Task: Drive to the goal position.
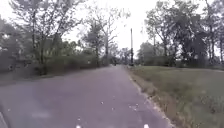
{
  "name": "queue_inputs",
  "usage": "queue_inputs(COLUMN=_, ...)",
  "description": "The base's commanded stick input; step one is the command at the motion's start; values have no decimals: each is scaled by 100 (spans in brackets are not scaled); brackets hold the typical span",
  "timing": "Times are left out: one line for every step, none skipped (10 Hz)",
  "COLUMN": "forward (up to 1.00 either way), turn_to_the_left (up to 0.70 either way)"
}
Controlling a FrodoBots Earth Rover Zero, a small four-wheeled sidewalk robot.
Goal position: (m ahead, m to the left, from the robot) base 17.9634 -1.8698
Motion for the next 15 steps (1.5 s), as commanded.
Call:
queue_inputs(forward=100, turn_to_the_left=0)
queue_inputs(forward=100, turn_to_the_left=0)
queue_inputs(forward=100, turn_to_the_left=0)
queue_inputs(forward=100, turn_to_the_left=0)
queue_inputs(forward=100, turn_to_the_left=0)
queue_inputs(forward=100, turn_to_the_left=0)
queue_inputs(forward=100, turn_to_the_left=0)
queue_inputs(forward=100, turn_to_the_left=0)
queue_inputs(forward=100, turn_to_the_left=0)
queue_inputs(forward=100, turn_to_the_left=0)
queue_inputs(forward=100, turn_to_the_left=0)
queue_inputs(forward=100, turn_to_the_left=0)
queue_inputs(forward=100, turn_to_the_left=0)
queue_inputs(forward=100, turn_to_the_left=0)
queue_inputs(forward=100, turn_to_the_left=0)
